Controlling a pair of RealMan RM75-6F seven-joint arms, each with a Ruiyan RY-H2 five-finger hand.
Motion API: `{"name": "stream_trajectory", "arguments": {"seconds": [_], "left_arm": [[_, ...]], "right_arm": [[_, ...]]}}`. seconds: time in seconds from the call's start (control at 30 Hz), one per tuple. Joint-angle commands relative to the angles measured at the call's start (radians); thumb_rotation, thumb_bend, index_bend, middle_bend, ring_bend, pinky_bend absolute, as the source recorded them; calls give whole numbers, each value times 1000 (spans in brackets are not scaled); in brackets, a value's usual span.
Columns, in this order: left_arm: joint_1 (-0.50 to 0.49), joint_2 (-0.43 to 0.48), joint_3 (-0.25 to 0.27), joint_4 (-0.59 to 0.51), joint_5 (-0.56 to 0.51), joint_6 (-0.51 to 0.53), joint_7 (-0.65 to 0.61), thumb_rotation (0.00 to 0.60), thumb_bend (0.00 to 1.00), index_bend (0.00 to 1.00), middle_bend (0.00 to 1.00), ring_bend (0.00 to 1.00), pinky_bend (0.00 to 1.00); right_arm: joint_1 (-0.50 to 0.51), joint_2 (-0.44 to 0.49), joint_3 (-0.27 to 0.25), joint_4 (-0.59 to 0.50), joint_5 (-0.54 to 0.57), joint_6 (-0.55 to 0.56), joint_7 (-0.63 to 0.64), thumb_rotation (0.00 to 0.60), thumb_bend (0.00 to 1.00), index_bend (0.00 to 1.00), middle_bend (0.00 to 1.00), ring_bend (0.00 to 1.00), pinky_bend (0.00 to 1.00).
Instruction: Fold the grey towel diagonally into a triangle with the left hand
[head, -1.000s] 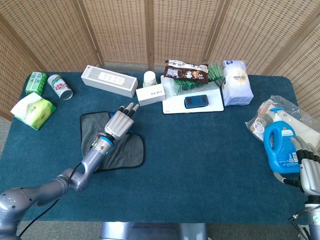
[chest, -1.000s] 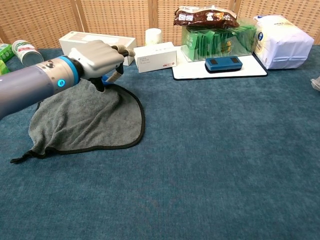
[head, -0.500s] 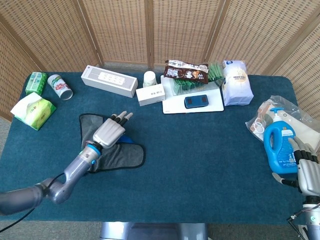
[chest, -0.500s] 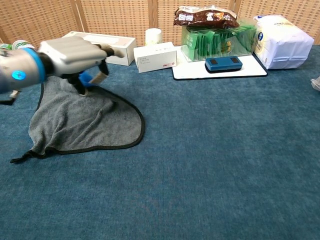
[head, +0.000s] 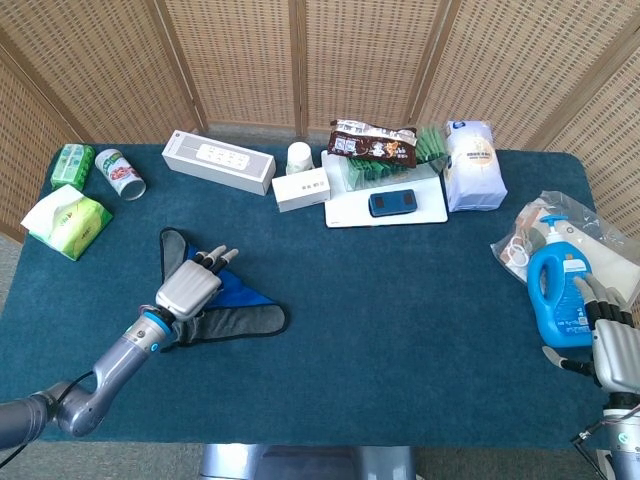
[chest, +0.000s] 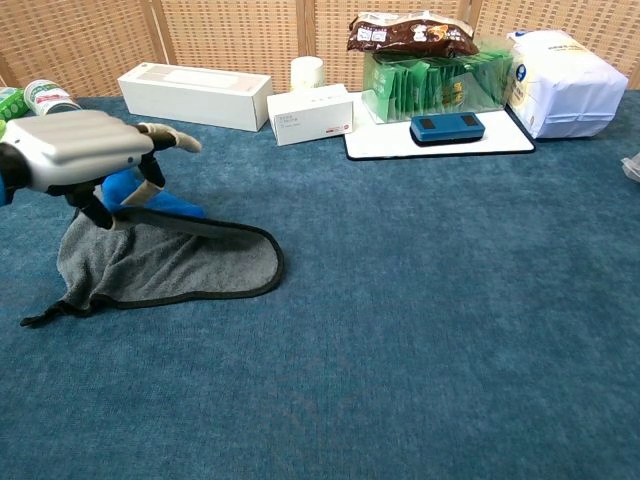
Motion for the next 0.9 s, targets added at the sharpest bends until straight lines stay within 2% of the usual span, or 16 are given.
{"name": "stream_trajectory", "arguments": {"seconds": [0.03,0.4,0.9], "left_arm": [[33,2,18,4,23,26,-43,600,673,743,0,24,224],[80,14,35,-13,19,35,-84,600,672,741,0,19,218],[79,31,64,16,116,14,-114,600,668,743,0,0,157]], "right_arm": [[0,0,0,2,2,-1,0,600,0,0,0,0,0],[1,-2,0,4,3,-2,-2,600,0,0,0,0,0],[1,-6,-1,3,6,-2,-10,600,0,0,0,0,0]]}}
